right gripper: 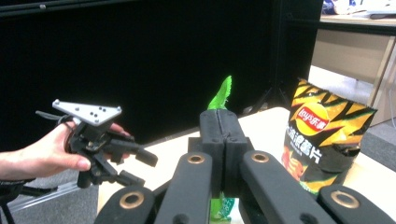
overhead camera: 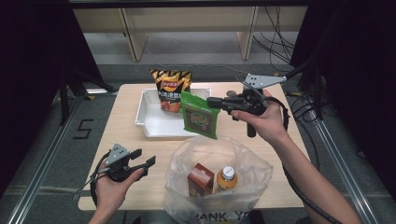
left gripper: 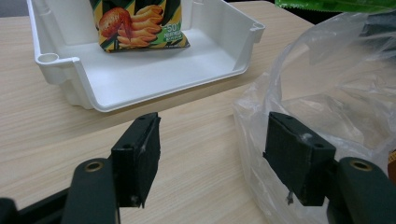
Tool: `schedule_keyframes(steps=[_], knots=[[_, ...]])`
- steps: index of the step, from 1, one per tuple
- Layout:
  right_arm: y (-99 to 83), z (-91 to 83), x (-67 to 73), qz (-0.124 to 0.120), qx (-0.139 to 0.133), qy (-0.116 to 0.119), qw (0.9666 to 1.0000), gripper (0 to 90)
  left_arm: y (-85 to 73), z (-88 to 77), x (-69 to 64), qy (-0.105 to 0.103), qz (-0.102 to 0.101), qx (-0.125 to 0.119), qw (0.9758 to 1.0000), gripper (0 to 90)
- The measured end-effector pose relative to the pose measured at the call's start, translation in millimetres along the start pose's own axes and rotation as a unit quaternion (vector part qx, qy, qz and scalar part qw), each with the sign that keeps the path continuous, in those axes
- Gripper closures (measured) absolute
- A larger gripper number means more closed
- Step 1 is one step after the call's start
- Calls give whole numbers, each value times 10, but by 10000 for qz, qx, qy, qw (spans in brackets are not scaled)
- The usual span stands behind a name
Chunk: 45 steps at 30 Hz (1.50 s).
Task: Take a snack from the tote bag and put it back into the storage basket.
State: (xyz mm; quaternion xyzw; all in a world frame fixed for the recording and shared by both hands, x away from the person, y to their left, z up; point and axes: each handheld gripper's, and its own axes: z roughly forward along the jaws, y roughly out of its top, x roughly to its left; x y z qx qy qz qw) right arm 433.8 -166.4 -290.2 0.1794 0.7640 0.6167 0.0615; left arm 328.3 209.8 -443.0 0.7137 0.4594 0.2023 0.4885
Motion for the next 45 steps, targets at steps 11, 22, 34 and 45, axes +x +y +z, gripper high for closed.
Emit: schedule_keyframes(steps=[11,22,34,45], knots=[[146,171,-101,-33,-159,-44,9999,900,-4,-8,8,3,-24,-11,10000,352],[181,319,-174,7,-145,-98,9998,900,-5,-24,22,24,-21,-14,10000,352],[180,433,-262,103,-42,-188,9998,900,-10,-31,26,33,-26,-2,10000,352],[177,535,-355,164,15,-321,9993,900,-22,-22,25,-3,-28,-17,10000,352]])
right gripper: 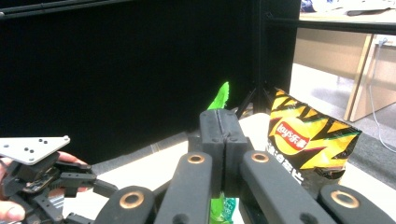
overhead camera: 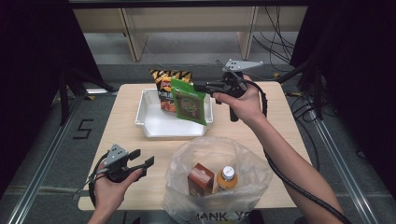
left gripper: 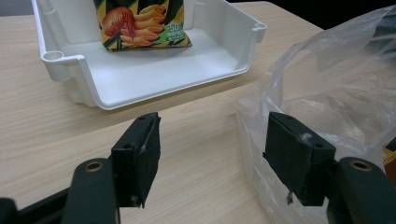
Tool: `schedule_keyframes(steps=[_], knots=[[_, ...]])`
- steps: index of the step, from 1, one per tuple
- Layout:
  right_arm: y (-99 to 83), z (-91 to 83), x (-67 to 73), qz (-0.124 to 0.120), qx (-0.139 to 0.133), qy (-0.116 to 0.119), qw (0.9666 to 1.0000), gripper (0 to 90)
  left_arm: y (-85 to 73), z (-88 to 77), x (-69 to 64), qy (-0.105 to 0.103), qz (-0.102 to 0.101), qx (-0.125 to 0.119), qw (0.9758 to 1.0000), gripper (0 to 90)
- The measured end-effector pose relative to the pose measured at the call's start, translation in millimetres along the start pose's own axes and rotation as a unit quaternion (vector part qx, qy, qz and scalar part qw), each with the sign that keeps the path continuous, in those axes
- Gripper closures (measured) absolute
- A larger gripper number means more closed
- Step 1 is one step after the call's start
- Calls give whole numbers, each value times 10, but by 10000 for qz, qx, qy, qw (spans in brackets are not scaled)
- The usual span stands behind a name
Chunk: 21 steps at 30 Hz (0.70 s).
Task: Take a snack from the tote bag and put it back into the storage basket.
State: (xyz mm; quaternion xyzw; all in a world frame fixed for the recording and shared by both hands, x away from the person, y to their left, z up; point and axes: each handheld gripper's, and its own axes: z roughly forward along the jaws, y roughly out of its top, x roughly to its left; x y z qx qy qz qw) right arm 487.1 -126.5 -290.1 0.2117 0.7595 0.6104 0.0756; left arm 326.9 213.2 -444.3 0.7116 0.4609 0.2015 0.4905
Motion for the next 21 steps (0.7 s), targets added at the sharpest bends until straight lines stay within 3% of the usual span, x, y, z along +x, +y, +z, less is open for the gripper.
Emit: schedule_keyframes(steps=[1,10,21], knots=[[-3,15,-2,75,23,-11,10000,900,-1,1,-1,5,-4,-8,10000,352],[-32,192,-138,-1,116,-98,9999,900,-6,-13,12,30,-23,3,10000,352],[-96,425,-266,270,270,-223,9990,900,-22,-13,12,33,-28,20,10000,352]])
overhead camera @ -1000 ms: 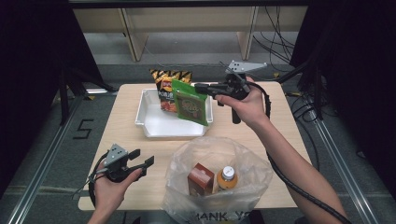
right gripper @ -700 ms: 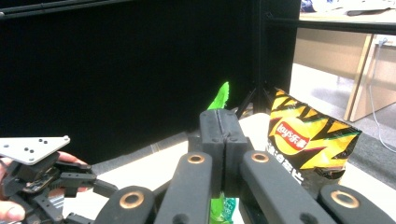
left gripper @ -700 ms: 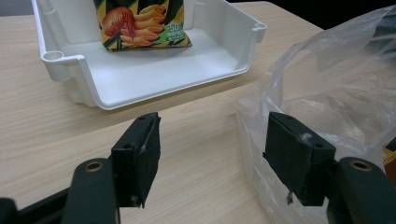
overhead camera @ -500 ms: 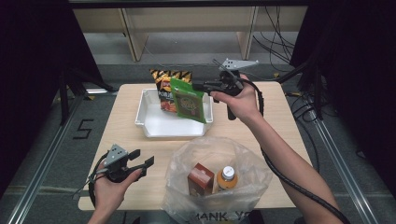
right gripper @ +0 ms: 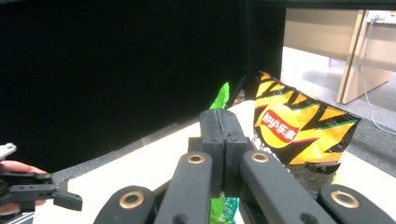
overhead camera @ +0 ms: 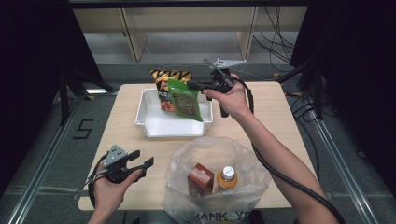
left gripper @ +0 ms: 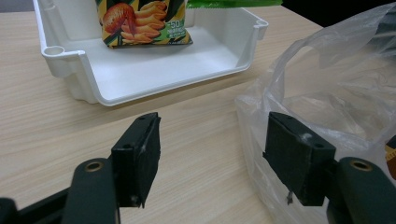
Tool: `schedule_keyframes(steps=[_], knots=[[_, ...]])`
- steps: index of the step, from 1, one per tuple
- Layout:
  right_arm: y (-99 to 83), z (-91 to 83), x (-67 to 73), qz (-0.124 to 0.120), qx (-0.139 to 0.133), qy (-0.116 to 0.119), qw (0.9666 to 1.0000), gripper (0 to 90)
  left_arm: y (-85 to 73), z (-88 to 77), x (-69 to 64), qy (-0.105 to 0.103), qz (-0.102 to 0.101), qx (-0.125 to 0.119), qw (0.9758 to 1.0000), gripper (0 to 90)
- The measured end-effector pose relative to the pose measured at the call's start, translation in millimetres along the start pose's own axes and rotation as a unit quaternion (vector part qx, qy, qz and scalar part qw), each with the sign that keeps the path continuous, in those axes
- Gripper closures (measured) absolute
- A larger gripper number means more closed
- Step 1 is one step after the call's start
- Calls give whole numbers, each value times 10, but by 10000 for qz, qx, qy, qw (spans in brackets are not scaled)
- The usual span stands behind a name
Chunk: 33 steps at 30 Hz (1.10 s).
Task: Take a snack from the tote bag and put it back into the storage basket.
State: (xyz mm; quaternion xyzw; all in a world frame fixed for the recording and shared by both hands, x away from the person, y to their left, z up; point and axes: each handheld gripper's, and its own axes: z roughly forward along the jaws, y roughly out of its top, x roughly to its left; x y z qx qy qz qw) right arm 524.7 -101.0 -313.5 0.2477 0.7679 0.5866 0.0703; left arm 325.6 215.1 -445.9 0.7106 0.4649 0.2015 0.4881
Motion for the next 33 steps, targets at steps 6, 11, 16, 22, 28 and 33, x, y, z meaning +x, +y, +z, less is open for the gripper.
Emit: schedule_keyframes(steps=[6,11,16,22,28,33], knots=[[7,140,-59,-33,31,-22,10000,900,-7,-9,8,26,-24,24,10000,352],[9,234,-91,42,133,-30,9999,900,-7,-12,14,21,-17,2,10000,352],[5,310,-114,42,156,1,9999,900,-15,-9,22,9,-14,2,10000,352],[-11,401,-149,114,210,-81,9997,900,-18,-15,29,-4,-7,6,10000,352],[-30,484,-199,123,300,-127,9994,900,-32,-4,26,7,-19,44,10000,352],[-46,557,-245,160,442,-133,9988,900,-40,5,25,11,-14,64,10000,352]])
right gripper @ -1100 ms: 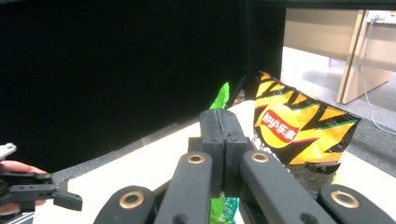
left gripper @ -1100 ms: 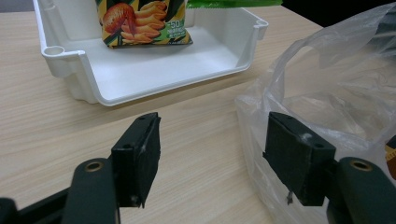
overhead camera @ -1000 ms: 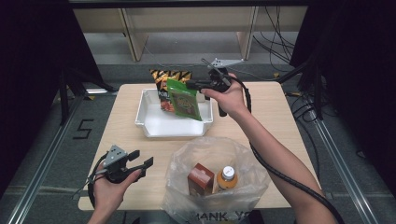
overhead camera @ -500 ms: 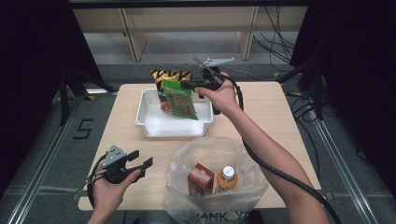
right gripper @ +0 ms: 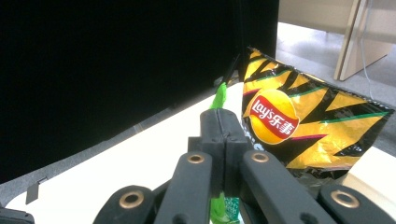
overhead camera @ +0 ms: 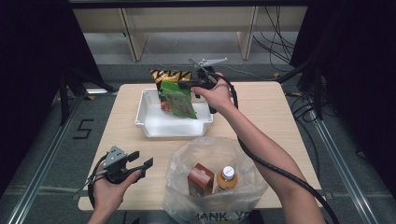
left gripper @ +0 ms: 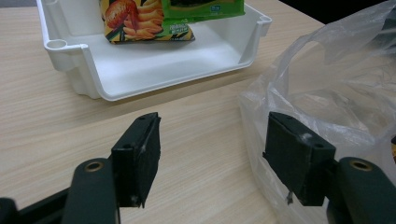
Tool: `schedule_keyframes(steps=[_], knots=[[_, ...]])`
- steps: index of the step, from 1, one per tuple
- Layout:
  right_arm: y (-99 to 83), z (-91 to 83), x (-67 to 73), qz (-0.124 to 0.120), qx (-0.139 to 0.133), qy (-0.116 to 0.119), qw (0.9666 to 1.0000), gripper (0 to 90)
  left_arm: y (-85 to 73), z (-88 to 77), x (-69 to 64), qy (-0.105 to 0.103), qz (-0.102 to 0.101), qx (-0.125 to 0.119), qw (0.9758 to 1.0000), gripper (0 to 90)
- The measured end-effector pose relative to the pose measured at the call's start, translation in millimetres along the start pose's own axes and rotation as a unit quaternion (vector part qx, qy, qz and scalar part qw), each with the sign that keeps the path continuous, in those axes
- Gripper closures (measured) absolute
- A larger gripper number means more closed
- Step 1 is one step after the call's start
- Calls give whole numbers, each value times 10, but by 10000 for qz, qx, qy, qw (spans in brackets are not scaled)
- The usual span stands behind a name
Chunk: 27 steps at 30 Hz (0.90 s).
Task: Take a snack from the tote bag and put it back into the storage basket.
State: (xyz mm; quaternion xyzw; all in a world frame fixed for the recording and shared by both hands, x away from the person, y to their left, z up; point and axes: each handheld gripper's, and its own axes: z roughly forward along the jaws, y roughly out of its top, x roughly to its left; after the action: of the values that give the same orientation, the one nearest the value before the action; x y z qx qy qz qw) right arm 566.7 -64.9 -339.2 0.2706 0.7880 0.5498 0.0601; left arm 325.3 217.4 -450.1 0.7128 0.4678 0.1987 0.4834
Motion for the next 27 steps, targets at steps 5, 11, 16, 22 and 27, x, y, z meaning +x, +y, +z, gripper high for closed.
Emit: schedule_keyframes(steps=[5,11,16,22,27], knots=[[1,103,-23,46,12,-28,10000,900,-1,0,0,-3,3,-3,10000,352],[1,194,-72,-37,84,-3,10000,900,-5,-6,8,5,-15,-4,10000,352],[-31,276,-73,45,195,-36,9998,900,-10,-7,8,2,-12,6,10000,352],[-65,357,-92,100,338,-73,9994,900,-9,-4,4,-8,-10,2,10000,352],[-71,406,-105,82,313,-62,9995,900,-12,-5,12,-13,1,5,10000,353]])
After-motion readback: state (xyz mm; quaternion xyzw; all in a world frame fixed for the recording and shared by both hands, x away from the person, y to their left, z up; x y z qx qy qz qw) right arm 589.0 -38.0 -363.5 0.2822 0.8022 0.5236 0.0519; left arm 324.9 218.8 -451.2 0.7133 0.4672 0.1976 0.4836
